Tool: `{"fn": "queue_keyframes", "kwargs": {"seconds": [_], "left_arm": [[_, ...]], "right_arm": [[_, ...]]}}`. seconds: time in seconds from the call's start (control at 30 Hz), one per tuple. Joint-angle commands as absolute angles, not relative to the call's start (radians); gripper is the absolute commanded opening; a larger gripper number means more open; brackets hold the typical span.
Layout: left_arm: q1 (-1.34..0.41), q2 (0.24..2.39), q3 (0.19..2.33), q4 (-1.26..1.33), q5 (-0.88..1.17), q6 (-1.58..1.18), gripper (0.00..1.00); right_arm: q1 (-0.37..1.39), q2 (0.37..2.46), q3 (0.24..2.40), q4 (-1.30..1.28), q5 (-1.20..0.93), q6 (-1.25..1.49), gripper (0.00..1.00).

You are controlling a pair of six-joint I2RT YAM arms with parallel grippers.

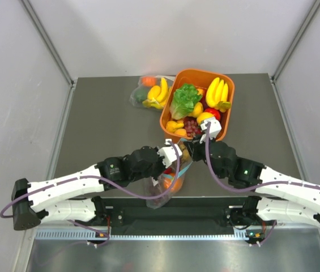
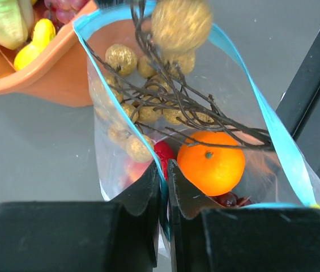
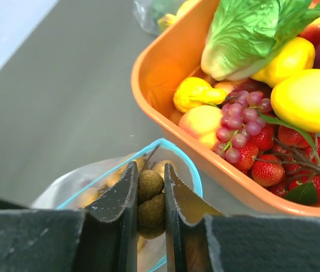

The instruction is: Open the zip-top bag and remove the fake food

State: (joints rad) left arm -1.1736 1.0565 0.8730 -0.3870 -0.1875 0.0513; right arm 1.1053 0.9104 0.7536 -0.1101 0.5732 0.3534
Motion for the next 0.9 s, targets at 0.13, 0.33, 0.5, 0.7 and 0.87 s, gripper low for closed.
{"fn": "queue_keyframes", "kwargs": {"seconds": [0.13,0.33,0.5,0.7,0.87], "left_arm": [[-1.173,0.979,0.862,-0.307,-0.163,0.055,0.12],[-1.173,0.968,0.857,-0.301,-0.137,0.058,0.12],[-1.173,0.986,0.864,-0.31,-0.106,0.058,0.1],[-1.173,0.979,0.862,-0.307,-0.121,0.06,0.08],[-1.173,0.989,0.865,-0.314,-0.161,0.058,0.08]], "right_arm": [[1.058,1.018,0.802,-0.023,0.54,0.319,0.0],[1.051,1.1,0.834,0.034,0.508,0.327,0.0],[1.009,1.12,0.905,0.028,0.491,0.305,0.0],[0.973,1.088,0.959,0.002,0.479,0.279,0.0],[0.968,1.004,0.954,-0.057,0.463,0.287,0.0]]}}
